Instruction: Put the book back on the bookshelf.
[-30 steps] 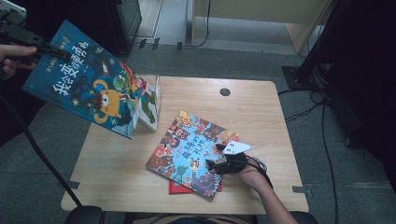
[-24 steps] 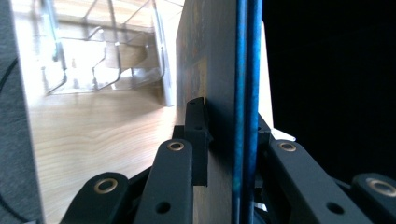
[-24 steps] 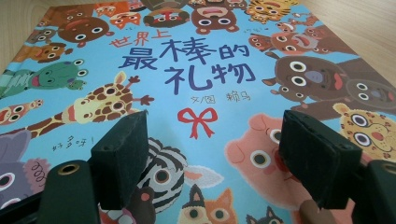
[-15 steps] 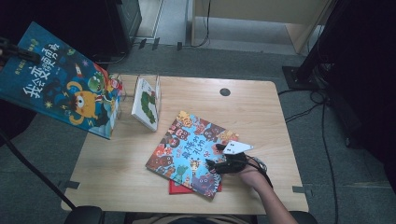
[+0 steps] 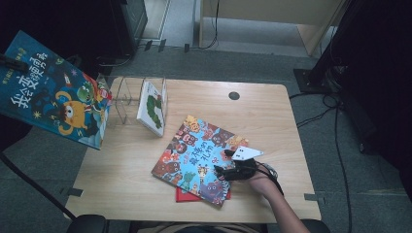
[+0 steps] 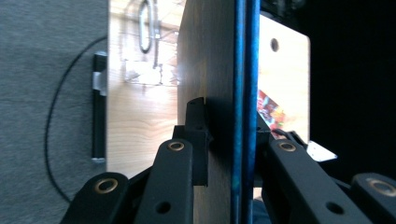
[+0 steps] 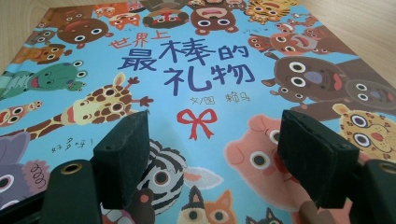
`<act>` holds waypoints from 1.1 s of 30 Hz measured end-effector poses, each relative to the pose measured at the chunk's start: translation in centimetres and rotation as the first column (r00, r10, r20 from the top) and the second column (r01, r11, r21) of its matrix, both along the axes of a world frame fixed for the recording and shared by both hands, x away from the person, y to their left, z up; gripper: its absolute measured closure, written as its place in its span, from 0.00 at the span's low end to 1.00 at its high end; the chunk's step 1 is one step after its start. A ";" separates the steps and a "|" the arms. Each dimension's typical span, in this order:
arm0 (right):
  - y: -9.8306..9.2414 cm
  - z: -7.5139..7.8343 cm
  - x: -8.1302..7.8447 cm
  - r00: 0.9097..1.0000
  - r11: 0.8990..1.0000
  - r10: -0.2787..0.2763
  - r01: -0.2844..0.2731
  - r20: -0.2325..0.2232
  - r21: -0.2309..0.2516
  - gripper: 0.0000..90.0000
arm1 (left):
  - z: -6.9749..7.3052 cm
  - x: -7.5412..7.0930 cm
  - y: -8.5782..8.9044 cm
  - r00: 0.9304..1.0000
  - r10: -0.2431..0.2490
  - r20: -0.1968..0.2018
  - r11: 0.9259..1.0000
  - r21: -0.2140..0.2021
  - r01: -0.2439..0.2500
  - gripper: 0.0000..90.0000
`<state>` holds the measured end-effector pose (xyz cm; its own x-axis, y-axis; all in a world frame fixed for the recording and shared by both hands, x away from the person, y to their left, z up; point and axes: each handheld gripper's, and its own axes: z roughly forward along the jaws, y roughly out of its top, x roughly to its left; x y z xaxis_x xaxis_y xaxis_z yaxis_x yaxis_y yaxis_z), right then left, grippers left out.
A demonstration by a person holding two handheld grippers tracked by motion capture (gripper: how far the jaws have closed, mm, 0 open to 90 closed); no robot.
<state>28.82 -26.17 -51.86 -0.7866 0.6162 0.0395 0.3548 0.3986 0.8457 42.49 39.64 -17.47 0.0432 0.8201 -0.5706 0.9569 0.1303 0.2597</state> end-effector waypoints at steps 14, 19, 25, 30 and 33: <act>0.1 0.0 0.0 1.000 1.000 -0.003 0.003 0.001 0.003 0.29 | -3.0 2.6 -1.9 1.000 0.014 -0.027 0.997 0.079 -0.012 0.89; 0.1 0.0 0.0 1.000 1.000 0.000 0.000 -0.004 0.006 0.29 | -4.9 3.8 -2.8 0.999 0.014 -0.034 0.995 0.094 -0.011 0.89; 0.1 0.0 0.1 1.000 1.000 0.002 -0.002 -0.001 0.005 0.29 | -6.3 4.9 -3.3 0.999 0.021 -0.044 0.995 0.100 -0.016 0.90; 0.2 0.0 0.1 1.000 1.000 0.008 -0.008 -0.002 0.004 0.29 | -8.0 5.7 -3.9 1.000 0.018 -0.024 0.996 0.091 -0.016 0.89; 0.2 0.0 0.1 1.000 1.000 0.008 -0.008 -0.003 0.004 0.29 | -8.5 6.0 -3.8 1.000 0.025 -0.012 0.998 0.066 -0.024 0.88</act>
<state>28.87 -25.92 -51.87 -0.7913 0.6098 0.0441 0.3539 0.3981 0.8464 48.50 35.84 -26.01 0.0158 0.8567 -0.5156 0.9570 0.1364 0.2560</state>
